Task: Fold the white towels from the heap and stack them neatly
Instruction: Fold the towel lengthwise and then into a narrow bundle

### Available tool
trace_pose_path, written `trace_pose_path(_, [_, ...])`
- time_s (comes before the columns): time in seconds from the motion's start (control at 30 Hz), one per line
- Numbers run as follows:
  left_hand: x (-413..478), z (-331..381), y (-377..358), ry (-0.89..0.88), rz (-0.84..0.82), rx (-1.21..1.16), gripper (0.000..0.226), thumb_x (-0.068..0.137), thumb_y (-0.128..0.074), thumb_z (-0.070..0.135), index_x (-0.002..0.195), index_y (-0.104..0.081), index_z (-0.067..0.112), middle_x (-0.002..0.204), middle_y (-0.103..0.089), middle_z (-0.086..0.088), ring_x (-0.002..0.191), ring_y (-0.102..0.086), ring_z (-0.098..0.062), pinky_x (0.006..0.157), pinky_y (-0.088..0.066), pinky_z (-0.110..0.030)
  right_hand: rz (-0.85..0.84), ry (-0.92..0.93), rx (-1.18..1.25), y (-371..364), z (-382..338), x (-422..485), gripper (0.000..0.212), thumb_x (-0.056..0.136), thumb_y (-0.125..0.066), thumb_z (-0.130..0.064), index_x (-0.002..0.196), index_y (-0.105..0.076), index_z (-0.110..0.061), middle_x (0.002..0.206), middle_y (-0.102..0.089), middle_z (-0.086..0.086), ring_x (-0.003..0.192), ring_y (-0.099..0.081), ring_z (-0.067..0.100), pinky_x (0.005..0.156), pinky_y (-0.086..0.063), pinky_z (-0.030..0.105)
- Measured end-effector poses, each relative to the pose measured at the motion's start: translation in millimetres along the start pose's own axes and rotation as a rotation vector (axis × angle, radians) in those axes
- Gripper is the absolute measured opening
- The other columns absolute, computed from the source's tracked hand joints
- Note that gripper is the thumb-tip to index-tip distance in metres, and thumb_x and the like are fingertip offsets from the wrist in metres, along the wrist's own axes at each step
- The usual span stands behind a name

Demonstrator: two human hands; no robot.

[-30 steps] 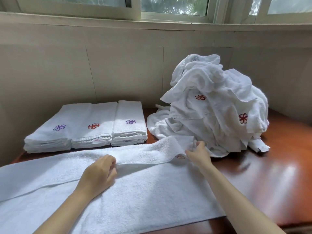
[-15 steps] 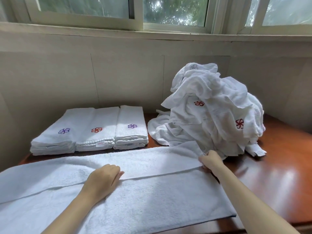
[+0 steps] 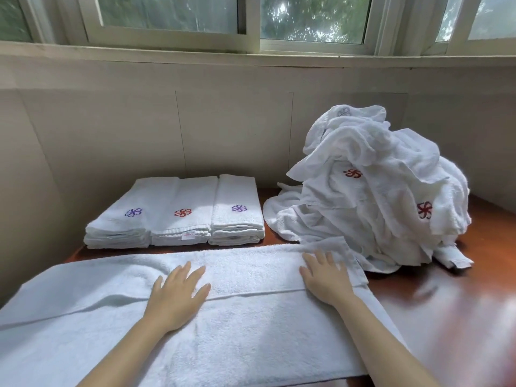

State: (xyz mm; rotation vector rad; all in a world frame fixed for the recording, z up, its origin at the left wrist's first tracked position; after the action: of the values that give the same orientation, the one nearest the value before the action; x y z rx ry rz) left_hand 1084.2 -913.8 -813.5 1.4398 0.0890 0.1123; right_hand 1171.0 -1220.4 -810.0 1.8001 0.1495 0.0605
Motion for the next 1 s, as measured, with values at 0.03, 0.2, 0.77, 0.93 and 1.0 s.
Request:
trace_pose_path(0.03, [-1.1, -4.3, -5.3, 0.02, -0.034, -0.015, 0.056, 0.097, -0.018, 0.059, 0.15, -0.008, 0.044, 0.161, 0.003, 0.006, 0.148, 0.003, -0.014, 0.117, 0.0, -0.046, -0.052, -0.052, -0.001, -6.0, 3.3, 2.7, 0.056, 0.097, -0.02, -0.053, 0.15, -0.015, -0.037, 0.161, 0.003, -0.002, 0.147, 0.008, 0.023, 0.114, 0.006, 0.057])
trace_pose_path(0.2, [-21.4, -21.0, -6.2, 0.11, 0.019, 0.002, 0.062, 0.092, -0.015, 0.069, 0.149, -0.005, 0.047, 0.161, 0.006, 0.009, 0.148, 0.002, -0.015, 0.117, -0.003, -0.047, -0.056, -0.182, -0.066, -12.5, 9.0, -4.4, 0.07, 0.085, -0.011, -0.076, 0.148, -0.002, -0.047, 0.16, 0.012, 0.002, 0.145, 0.011, 0.037, 0.11, 0.007, 0.062])
trace_pose_path(0.77, [-84.4, -208.9, 51.0, 0.486, 0.371, -0.226, 0.024, 0.088, -0.049, 0.019, 0.109, -0.061, 0.027, 0.13, -0.047, -0.002, 0.115, -0.043, -0.025, 0.093, -0.041, -0.037, 0.198, 0.423, 0.104, -33.3, -223.1, -63.0, 0.023, 0.091, -0.044, -0.035, 0.107, -0.057, -0.026, 0.111, -0.055, -0.007, 0.112, -0.045, 0.018, 0.094, -0.036, 0.035])
trace_pose_path(0.93, [-85.2, -213.9, 51.8, 0.5, 0.467, -0.259, 0.005, 0.085, -0.05, 0.018, 0.08, -0.049, 0.019, 0.1, -0.044, -0.001, 0.093, -0.038, -0.019, 0.079, -0.041, -0.031, 0.307, 0.434, 0.097, -35.6, -225.6, -63.1, 0.015, 0.088, -0.047, -0.014, 0.092, -0.061, -0.014, 0.095, -0.062, 0.002, 0.09, -0.056, 0.026, 0.081, -0.037, 0.035])
trace_pose_path(1.0, [-86.4, -215.4, 50.7, 0.531, 0.467, -0.266, 0.009, 0.085, -0.05, 0.02, 0.077, -0.046, 0.018, 0.097, -0.042, -0.001, 0.097, -0.039, -0.022, 0.078, -0.04, -0.031, 0.314, 0.435, 0.066, -37.4, -226.1, -63.8, 0.014, 0.09, -0.045, -0.014, 0.093, -0.058, -0.014, 0.097, -0.059, 0.002, 0.09, -0.053, 0.025, 0.084, -0.036, 0.035])
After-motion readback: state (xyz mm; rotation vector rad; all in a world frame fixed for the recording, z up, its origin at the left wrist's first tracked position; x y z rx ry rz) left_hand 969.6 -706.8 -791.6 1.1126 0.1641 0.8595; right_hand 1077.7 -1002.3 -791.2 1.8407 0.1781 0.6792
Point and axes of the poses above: each hand's wrist, its own x-axis towards the middle knuckle, its own y-axis out of the back of the hand, z = x × y, the point moved 8 cm from there along x, towards the middle knuckle
